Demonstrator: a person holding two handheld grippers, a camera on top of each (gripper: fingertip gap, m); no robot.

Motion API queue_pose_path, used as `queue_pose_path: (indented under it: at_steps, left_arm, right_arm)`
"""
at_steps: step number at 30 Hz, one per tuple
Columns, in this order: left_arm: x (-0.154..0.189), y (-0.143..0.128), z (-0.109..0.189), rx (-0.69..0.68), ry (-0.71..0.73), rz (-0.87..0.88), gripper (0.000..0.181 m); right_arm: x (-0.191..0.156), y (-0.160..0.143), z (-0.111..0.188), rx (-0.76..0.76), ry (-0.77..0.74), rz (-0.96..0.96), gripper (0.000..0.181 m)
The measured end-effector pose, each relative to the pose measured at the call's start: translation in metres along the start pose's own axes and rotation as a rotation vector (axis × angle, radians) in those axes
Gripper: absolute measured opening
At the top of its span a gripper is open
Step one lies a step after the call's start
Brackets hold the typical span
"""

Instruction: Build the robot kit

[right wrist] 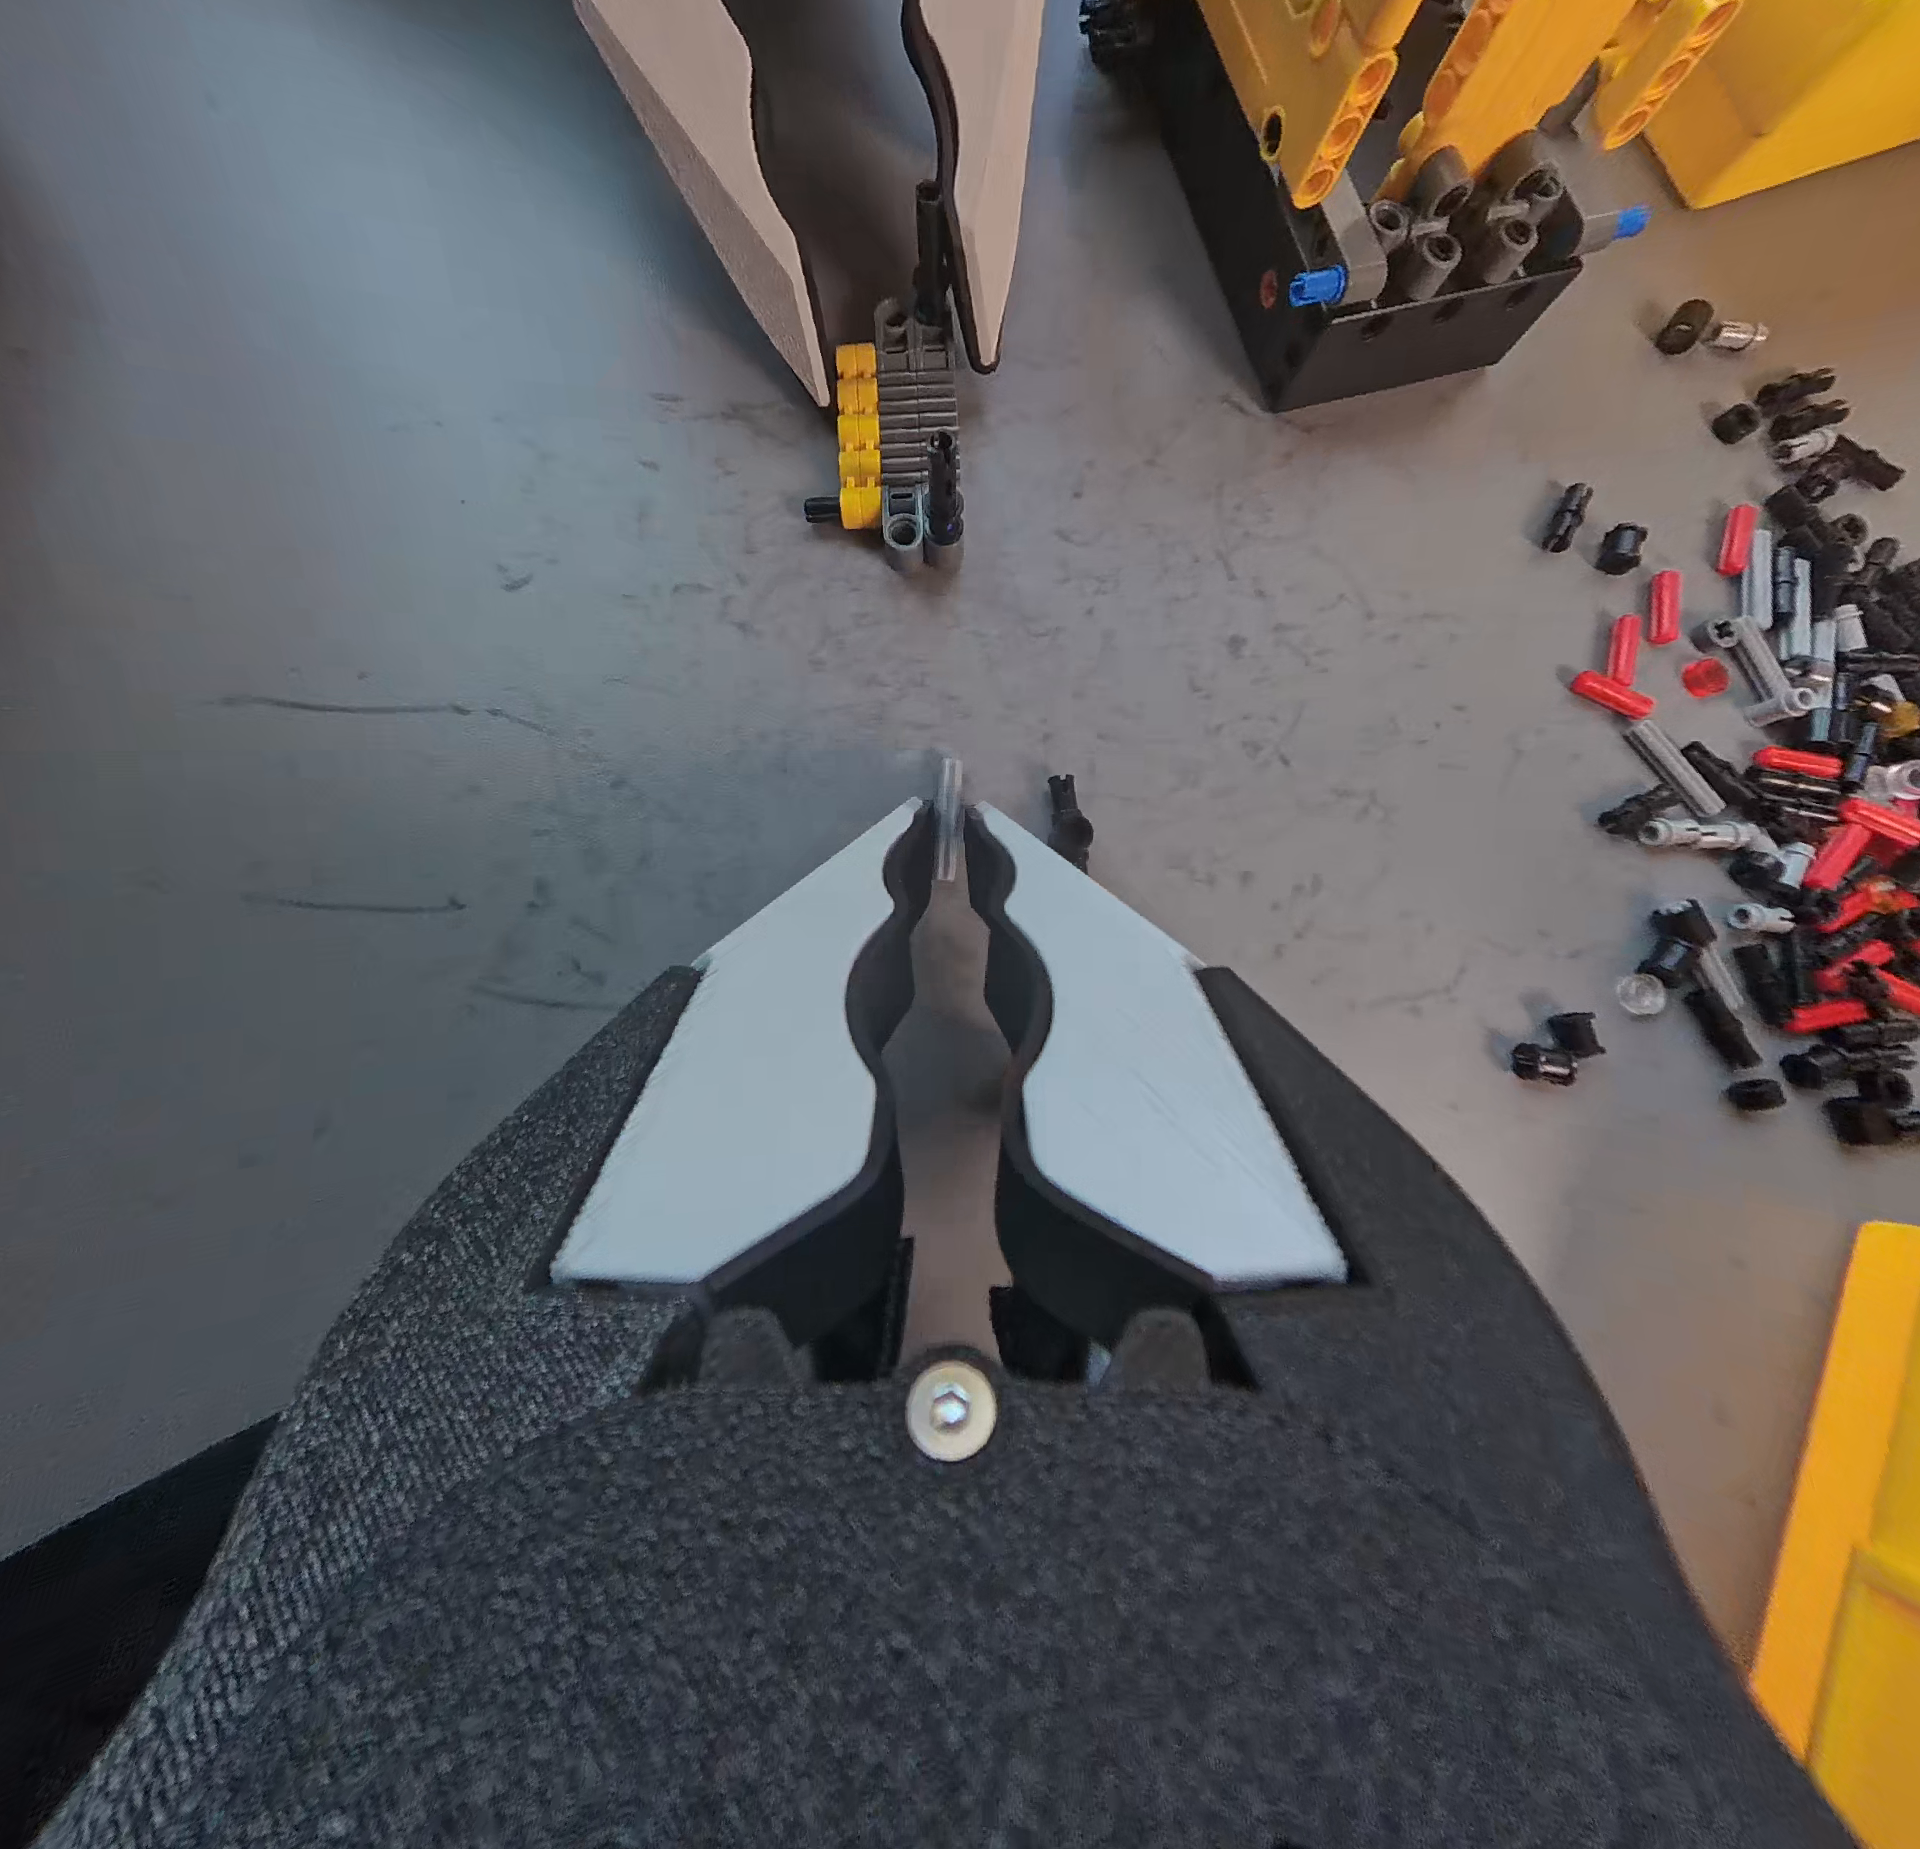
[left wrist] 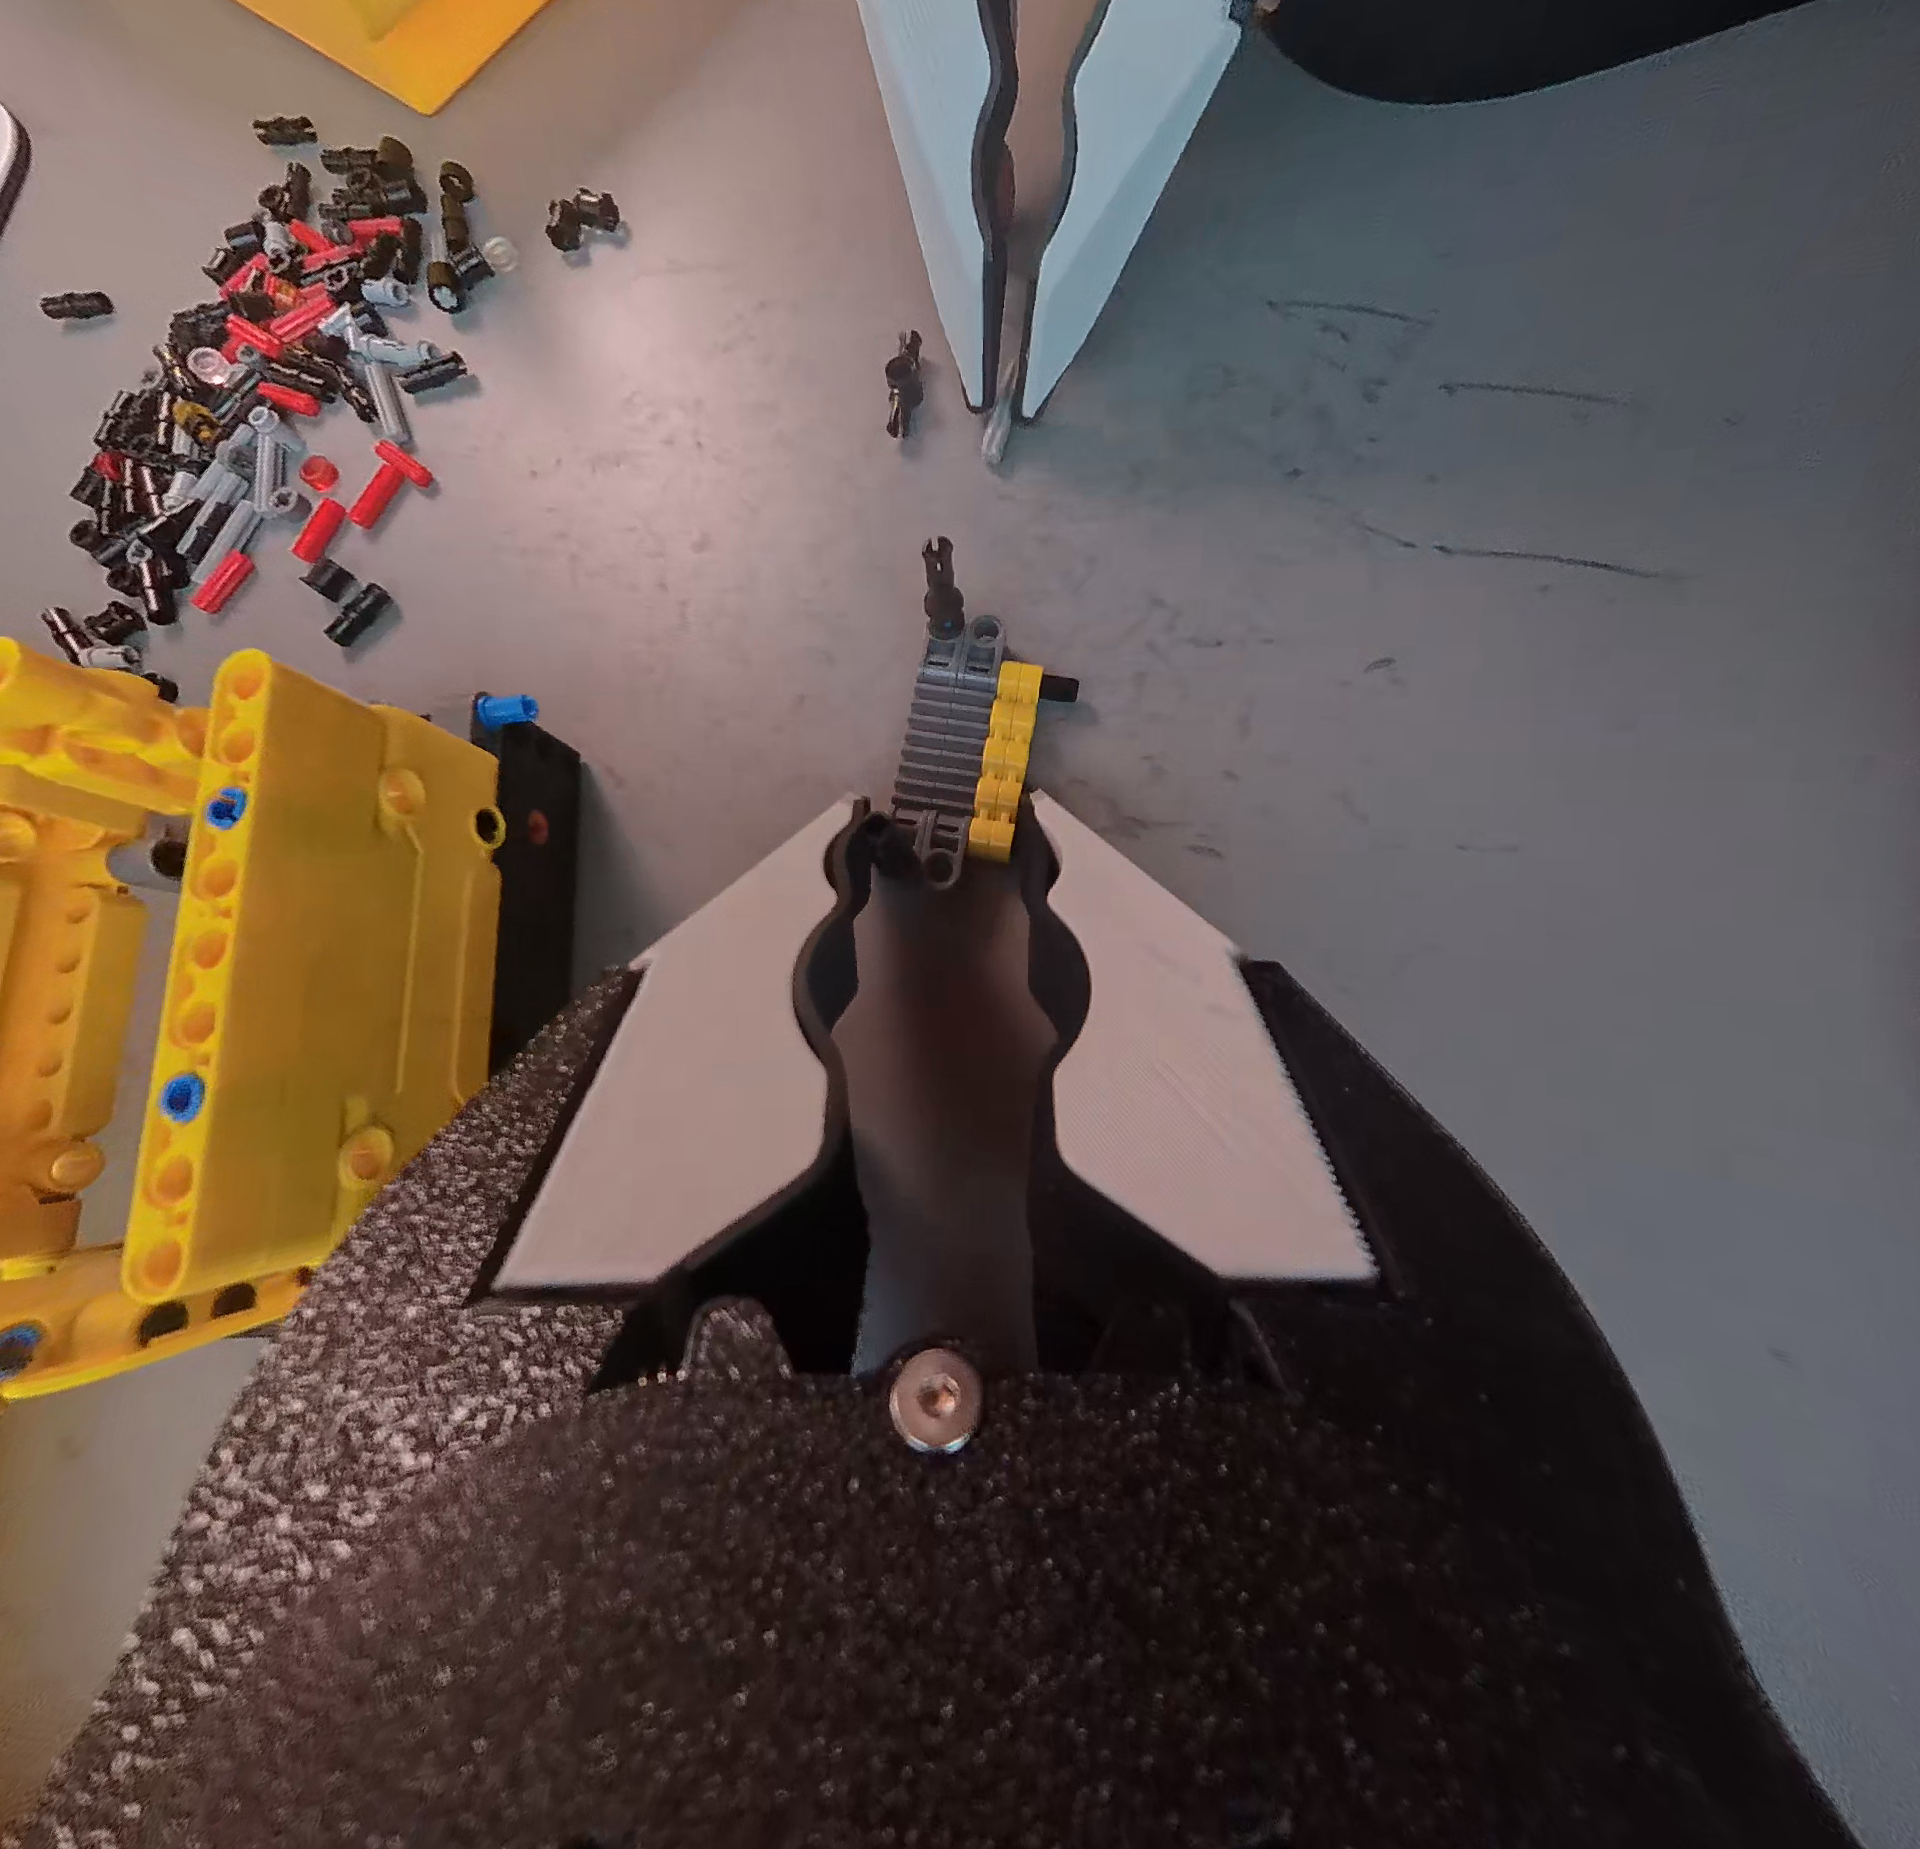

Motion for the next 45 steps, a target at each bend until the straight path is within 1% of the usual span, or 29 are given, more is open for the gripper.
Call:
queue_pose_path:
  at_steps: [8,10,12,15,17,18,20,22,26,30,34,36,40,45]
  left_arm:
    - [-0.002,-0.001,0.001,-0.004,0.008,0.035,0.03]
    - [-0.002,-0.001,0.001,-0.003,0.013,0.035,0.029]
    - [-0.001,0.001,0.002,0.016,0.0,0.039,0.031]
    - [-0.002,0.015,0.011,0.123,-0.016,0.08,0.046]
    - [-0.007,0.032,0.021,0.247,-0.004,0.11,0.054]
    - [-0.011,0.041,0.027,0.315,0.012,0.122,0.055]
    - [-0.022,0.058,0.043,0.444,0.079,0.143,0.056]
    - [-0.037,0.066,0.058,0.536,0.17,0.167,0.055]
    - [-0.061,0.069,0.083,0.628,0.34,0.186,0.056]
    - [-0.077,0.065,0.096,0.659,0.456,0.208,0.058]
    - [-0.084,0.063,0.102,0.685,0.496,0.218,0.058]
    - [-0.084,0.064,0.104,0.685,0.513,0.205,0.058]
    - [-0.087,0.063,0.105,0.687,0.54,0.193,0.057]
    - [-0.092,0.058,0.106,0.682,0.562,0.222,0.056]
  right_arm:
    - [0.004,0.002,0.0,0.027,-0.017,-0.007,0.011]
    - [0.005,0.011,0.004,0.086,-0.012,-0.021,0.011]
    - [0.011,0.024,0.012,0.172,-0.041,-0.029,0.012]
    - [0.026,0.046,0.026,0.324,-0.126,-0.048,0.016]
    - [0.039,0.06,0.037,0.435,-0.201,-0.074,0.02]
    - [0.044,0.066,0.042,0.493,-0.233,-0.095,0.024]
    - [0.058,0.074,0.053,0.589,-0.313,-0.143,0.034]
    - [0.072,0.076,0.064,0.644,-0.413,-0.168,0.038]
    - [0.092,0.074,0.08,0.687,-0.592,-0.184,0.04]
    - [0.104,0.076,0.087,0.697,-0.715,-0.177,0.044]
    - [0.119,0.081,0.089,0.716,-0.767,-0.215,0.057]
    - [0.127,0.086,0.092,0.734,-0.797,-0.222,0.058]
    - [0.142,0.096,0.105,0.756,-0.879,-0.193,0.054]
    - [0.159,0.112,0.134,0.812,-1.041,-0.14,0.042]
Point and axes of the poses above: each gripper's, where its closed fingertips meet, z back along the fingers, y out of its top, x = y × z across the jaws, the point moved 2 cm from there along z, back along the fingers, and after that the axes turned 8 degrees about x, right-handed, at the moved point
